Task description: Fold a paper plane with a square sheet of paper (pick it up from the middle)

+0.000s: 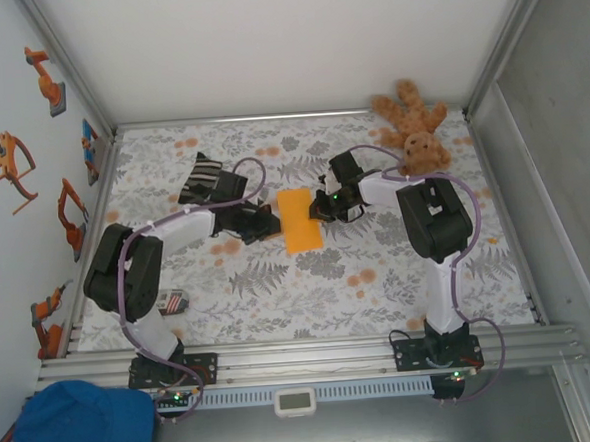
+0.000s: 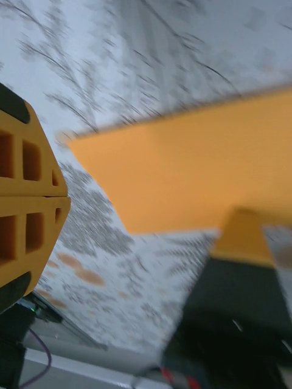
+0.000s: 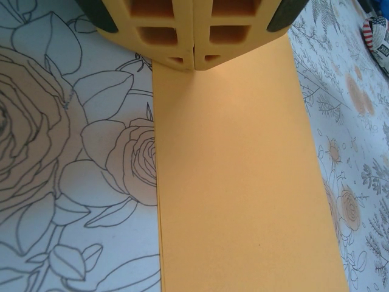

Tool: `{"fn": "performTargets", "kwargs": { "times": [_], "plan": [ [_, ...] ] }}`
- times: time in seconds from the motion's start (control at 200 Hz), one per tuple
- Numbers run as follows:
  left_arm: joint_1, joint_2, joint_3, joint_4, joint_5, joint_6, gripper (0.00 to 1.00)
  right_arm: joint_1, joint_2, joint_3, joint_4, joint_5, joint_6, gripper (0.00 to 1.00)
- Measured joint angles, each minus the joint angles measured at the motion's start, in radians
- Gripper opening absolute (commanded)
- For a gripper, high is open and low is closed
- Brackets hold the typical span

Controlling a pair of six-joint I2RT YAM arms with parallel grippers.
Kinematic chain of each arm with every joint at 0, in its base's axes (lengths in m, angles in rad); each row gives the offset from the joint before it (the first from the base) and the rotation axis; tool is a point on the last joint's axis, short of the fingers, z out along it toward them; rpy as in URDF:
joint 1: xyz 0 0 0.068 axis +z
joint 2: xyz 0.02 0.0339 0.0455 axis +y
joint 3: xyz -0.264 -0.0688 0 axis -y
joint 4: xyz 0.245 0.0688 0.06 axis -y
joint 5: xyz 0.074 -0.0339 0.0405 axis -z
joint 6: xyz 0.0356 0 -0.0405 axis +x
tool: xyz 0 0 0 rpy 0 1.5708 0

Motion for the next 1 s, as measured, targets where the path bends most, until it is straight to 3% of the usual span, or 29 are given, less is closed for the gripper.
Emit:
{"fn": "performTargets", "kwargs": {
  "times": [0.325, 0.541, 0.996],
  "plan": [
    [-0.001, 0.274, 0.182, 0.142, 0.011, -0.091, 0.0, 0.0, 0.0, 0.0, 0.0, -0.001, 0.0, 0.0],
    [0.007, 0.342, 0.208, 0.099, 0.007, -0.078, 0.0, -0.001, 0.001, -0.001, 0.001, -0.003, 0.0, 0.0],
    [0.124, 0.46, 0.422, 0.017, -0.019, 0.002, 0.0, -0.005, -0.004, -0.014, 0.018, -0.009, 0.0, 0.0]
  ]
}}
